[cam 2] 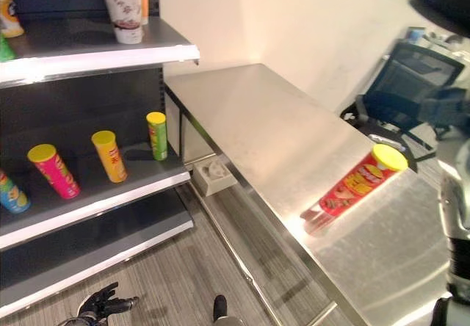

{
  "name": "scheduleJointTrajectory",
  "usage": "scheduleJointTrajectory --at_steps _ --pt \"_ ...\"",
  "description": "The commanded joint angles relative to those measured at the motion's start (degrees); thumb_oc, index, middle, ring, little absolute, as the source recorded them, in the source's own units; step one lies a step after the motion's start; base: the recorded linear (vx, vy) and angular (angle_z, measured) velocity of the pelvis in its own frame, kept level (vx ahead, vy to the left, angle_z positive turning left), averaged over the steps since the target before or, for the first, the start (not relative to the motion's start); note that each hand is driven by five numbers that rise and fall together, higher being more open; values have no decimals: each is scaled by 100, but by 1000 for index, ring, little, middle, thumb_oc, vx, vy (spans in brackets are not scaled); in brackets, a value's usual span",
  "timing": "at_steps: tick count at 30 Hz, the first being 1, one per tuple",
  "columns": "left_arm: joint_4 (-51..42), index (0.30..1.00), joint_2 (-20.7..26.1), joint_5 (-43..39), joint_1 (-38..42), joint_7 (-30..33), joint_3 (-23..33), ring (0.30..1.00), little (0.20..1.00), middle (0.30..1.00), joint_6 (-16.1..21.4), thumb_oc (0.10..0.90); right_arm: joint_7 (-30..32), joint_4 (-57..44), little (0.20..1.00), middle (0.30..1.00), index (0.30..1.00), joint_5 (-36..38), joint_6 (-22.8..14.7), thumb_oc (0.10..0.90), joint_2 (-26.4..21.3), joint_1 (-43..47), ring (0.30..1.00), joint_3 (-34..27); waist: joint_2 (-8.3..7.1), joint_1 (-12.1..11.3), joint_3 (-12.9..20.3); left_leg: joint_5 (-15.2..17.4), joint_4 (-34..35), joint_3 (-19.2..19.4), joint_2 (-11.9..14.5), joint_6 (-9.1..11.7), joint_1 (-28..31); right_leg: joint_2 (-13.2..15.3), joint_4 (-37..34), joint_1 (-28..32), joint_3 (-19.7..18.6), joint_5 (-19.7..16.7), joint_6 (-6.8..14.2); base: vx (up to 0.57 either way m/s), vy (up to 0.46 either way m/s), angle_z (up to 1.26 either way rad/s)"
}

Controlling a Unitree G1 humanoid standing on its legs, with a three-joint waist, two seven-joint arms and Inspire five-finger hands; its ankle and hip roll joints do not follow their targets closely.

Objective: Put the goods on the table back onto the shelves and tidy them up.

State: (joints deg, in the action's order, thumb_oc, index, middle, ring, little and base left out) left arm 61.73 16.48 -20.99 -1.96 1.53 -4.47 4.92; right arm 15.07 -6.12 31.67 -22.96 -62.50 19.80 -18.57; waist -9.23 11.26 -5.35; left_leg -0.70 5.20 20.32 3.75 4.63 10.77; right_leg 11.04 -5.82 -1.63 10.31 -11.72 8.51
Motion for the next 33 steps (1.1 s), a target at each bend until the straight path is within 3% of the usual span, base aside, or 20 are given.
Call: scheduleJointTrajectory --at_steps 1,3,4,5,6,7,9,10,12,14,17,19,21,32,33 --pt "344 900 162 549 350 -225 -38 900 900 900 217 800 -97 367 900 900 900 516 -59 800 -32 127 900 -784 101 -280 26 528 -20 -233 -61 -217 -1 498 117 218 -113 -157 649 -17 25 -29" --pt "391 900 186 584 142 -265 73 900 900 900 233 800 -262 448 900 900 900 620 -3 800 115 -360 900 -1136 86 -285 10 536 -20 -200 -73 -230 -4 507 127 183 -145 -207 649 -43 11 -29" --pt "-356 900 155 337 -391 -404 129 900 900 900 413 800 -723 542 900 900 900 915 105 800 217 -1022 900 -1389 115 -224 -127 571 -20 -227 -90 -279 30 480 150 149 -263 -239 649 -70 -16 -15" --pt "-609 900 217 284 -573 -536 58 900 900 900 411 800 -764 605 900 900 900 996 121 800 133 -1162 900 -1602 70 -285 -146 542 -20 -158 -99 -286 24 483 142 79 -338 -419 649 -136 -7 -25" --pt "-27 900 402 813 -350 -444 200 900 900 900 343 800 -971 598 900 900 900 1012 166 800 565 -1152 900 -1238 114 -355 -301 540 -31 40 -69 -316 100 463 197 -44 -329 -571 649 -156 -22 -100" --pt "18 900 382 673 -305 -389 176 900 900 900 426 800 -1012 581 900 900 900 958 214 800 566 -1240 900 -1262 100 -359 -345 548 -34 162 -78 -342 108 473 346 -123 -361 -489 649 -149 -21 -146" --pt "-75 900 413 555 -85 -415 192 900 900 900 364 800 -1111 489 900 900 900 1013 284 800 612 -811 900 -795 213 -425 -454 581 -158 423 57 -348 136 627 798 -191 3 -269 649 -103 -82 -117" --pt "-200 900 466 444 23 -370 134 900 900 900 354 800 -1157 532 900 900 900 1034 354 800 624 -619 900 -509 221 -456 -506 556 -383 471 204 -311 -32 791 1150 -182 -39 -246 638 -73 -157 -81" --pt "-290 900 487 394 40 -387 85 900 900 900 351 800 -1193 608 900 900 900 1054 392 800 572 -449 900 -355 197 -465 -498 544 -475 462 272 -278 -128 842 1175 -207 -109 -249 636 -18 -162 -58" --pt "-279 900 518 335 64 -409 87 900 900 900 346 800 -1333 616 900 900 900 1269 492 800 577 -256 900 -182 48 -565 -300 475 -434 538 396 -111 -160 778 695 34 106 -42 649 117 -263 -7" --pt "-348 900 497 280 51 -421 92 900 900 900 328 800 -1420 542 900 900 900 1535 369 800 632 -262 900 -169 -16 -605 -214 353 -383 515 511 1 -161 659 472 125 205 -30 649 90 -170 -10" --pt "-367 900 452 215 50 -496 66 900 900 900 311 800 -1475 468 900 900 900 1531 435 800 556 -377 900 -235 13 -595 -134 235 -270 454 619 99 -159 543 180 269 396 59 641 79 -170 -15" --pt "-405 900 338 228 39 -572 -58 900 900 900 303 800 -1673 449 900 900 900 1678 421 800 408 -348 900 -90 144 -591 -84 65 -63 433 740 218 -173 415 82 330 582 268 609 30 -115 0" --pt "-402 900 296 233 31 -618 -78 900 900 900 317 800 -1765 435 900 900 900 1651 471 800 319 -273 900 37 186 -600 -71 23 -37 428 792 258 -169 386 82 357 626 314 589 3 -15 4" --pt "-238 900 254 381 0 -682 -81 900 900 900 314 800 -2170 404 900 900 900 1408 710 800 75 -534 900 295 249 -631 -72 5 -21 394 785 280 -136 396 82 463 694 331 535 0 0 0"
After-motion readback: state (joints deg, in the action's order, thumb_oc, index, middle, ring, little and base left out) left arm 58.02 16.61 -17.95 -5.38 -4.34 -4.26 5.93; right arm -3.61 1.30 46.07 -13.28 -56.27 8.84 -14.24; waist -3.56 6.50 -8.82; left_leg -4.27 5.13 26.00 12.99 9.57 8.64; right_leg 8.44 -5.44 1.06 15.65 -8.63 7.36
